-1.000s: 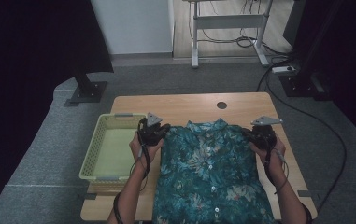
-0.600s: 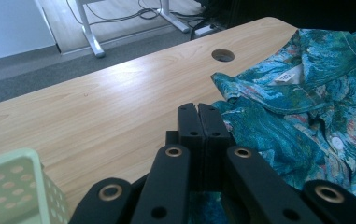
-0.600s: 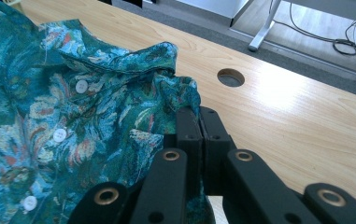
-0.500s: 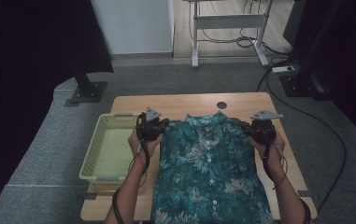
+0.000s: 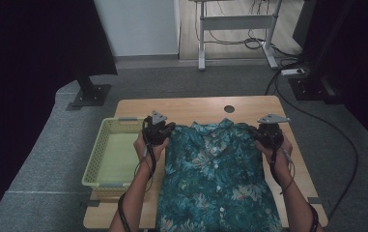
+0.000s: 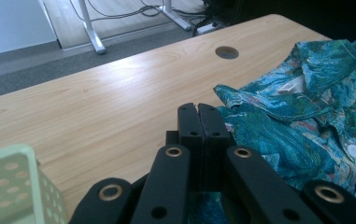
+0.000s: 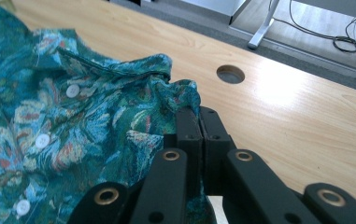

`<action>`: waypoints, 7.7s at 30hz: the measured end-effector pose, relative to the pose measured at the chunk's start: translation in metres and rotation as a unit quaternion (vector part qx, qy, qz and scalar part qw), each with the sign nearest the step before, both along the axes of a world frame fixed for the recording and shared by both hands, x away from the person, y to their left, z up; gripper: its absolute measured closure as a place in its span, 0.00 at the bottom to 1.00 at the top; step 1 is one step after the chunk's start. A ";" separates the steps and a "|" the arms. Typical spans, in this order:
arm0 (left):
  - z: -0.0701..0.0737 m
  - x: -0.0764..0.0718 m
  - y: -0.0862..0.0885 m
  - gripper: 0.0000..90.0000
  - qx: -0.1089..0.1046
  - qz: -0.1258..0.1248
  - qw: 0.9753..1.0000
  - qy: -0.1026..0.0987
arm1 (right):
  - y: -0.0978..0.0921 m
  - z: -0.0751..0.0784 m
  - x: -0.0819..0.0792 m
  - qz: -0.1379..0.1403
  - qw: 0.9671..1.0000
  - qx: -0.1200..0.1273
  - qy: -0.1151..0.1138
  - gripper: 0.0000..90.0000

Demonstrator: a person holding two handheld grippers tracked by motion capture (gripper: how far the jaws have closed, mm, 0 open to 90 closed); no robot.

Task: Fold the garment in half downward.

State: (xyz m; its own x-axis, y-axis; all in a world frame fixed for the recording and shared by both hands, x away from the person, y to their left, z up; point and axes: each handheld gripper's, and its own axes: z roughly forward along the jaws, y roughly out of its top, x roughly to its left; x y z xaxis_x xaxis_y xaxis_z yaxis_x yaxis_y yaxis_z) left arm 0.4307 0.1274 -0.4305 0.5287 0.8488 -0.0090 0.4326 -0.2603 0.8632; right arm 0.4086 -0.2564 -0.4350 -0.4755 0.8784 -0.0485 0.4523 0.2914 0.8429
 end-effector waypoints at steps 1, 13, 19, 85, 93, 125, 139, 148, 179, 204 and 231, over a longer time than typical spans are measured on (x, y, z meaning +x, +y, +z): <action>0.001 0.001 0.000 0.99 -0.003 0.003 1.000 0.001 | -0.001 0.001 0.001 -0.002 1.000 0.004 0.000 0.97; 0.028 -0.004 0.001 0.99 0.008 0.006 1.000 -0.028 | 0.003 0.023 -0.002 -0.006 1.000 0.002 -0.025 0.97; 0.026 0.001 0.001 0.99 0.007 0.007 1.000 -0.024 | 0.003 0.021 0.002 -0.005 1.000 0.002 -0.025 0.97; -0.005 -0.062 0.007 0.99 -0.007 -0.019 0.999 -0.040 | 0.001 -0.010 -0.055 -0.003 0.999 0.011 -0.038 0.97; -0.014 -0.065 0.007 0.99 -0.010 -0.027 0.999 -0.027 | 0.000 -0.015 -0.062 0.009 1.000 0.006 -0.029 0.97; -0.044 -0.107 0.024 0.99 -0.012 -0.061 0.998 -0.001 | -0.008 -0.040 -0.106 0.051 0.998 0.023 -0.008 0.97; -0.065 -0.132 0.028 0.99 -0.016 -0.070 0.997 0.015 | -0.011 -0.060 -0.138 0.070 0.997 0.024 0.002 0.97; -0.080 -0.158 0.033 0.99 -0.009 -0.078 0.997 0.027 | -0.017 -0.079 -0.159 0.077 0.996 0.031 0.021 0.97; -0.119 -0.161 0.013 0.98 0.058 -0.073 0.993 0.075 | -0.031 -0.120 -0.161 0.071 0.991 0.031 0.109 0.95; -0.117 -0.114 -0.004 0.98 0.069 -0.013 0.994 0.084 | -0.037 -0.121 -0.094 0.061 0.990 0.052 0.120 0.94; -0.117 -0.103 -0.004 0.97 0.047 -0.002 0.994 0.095 | -0.031 -0.119 -0.085 0.045 0.993 0.027 0.106 0.94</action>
